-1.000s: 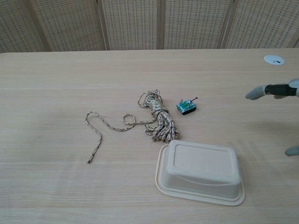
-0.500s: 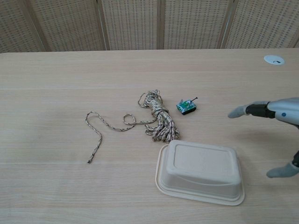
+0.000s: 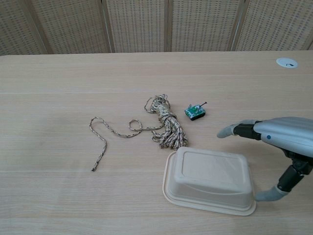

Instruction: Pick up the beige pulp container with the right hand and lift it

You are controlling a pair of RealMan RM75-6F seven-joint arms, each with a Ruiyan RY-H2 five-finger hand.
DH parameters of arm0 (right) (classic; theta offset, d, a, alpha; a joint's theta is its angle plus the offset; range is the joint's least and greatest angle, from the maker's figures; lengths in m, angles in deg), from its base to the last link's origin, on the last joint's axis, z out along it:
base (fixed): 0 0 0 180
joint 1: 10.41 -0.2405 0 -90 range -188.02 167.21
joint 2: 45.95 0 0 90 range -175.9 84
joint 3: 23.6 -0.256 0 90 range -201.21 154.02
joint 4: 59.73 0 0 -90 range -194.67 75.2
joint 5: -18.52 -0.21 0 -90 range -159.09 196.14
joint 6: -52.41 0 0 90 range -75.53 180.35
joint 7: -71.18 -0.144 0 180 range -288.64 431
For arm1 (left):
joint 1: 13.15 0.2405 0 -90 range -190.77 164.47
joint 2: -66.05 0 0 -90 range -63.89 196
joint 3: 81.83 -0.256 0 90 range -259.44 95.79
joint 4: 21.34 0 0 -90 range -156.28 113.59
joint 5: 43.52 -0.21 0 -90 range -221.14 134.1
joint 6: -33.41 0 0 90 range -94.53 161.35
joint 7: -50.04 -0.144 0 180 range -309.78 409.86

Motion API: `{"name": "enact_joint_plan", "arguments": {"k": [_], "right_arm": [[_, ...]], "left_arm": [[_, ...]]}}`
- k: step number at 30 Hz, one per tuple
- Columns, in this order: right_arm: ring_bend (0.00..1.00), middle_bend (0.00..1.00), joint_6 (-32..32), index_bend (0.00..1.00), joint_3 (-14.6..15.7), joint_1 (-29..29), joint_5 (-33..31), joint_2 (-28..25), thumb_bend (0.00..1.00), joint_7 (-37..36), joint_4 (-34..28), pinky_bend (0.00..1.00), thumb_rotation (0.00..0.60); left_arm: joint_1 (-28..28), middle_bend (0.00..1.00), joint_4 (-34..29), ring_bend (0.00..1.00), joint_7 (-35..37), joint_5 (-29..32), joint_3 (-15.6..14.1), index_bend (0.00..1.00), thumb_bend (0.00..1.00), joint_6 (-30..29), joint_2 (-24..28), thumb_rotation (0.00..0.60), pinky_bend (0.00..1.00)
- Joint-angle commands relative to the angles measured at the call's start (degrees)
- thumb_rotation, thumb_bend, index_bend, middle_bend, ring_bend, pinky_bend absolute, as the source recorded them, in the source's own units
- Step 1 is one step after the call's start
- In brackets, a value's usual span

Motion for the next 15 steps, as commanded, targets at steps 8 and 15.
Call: {"name": "enact_joint_plan", "arguments": {"k": [8,15], "right_arm": [[0.00,0.00,0.12,0.00,0.57,0.04,-0.44,4.28,0.00,0.15,2.53,0.00,0.516],[0.00,0.00,0.47,0.00,-0.57,-0.62,-1.55,7.76,0.00,-0.22,4.99,0.00,0.514]], "left_arm": [[-0.04,0.00,-0.16,0.00,0.11,-0.13,0.06,0.00,0.13,-0.23,0.33,0.600,0.00],[-0.01,0.00,-0.13,0.00,0.22,-0.15,0.06,0.00,0.14,-0.38,0.46,0.600,0.00]]}}
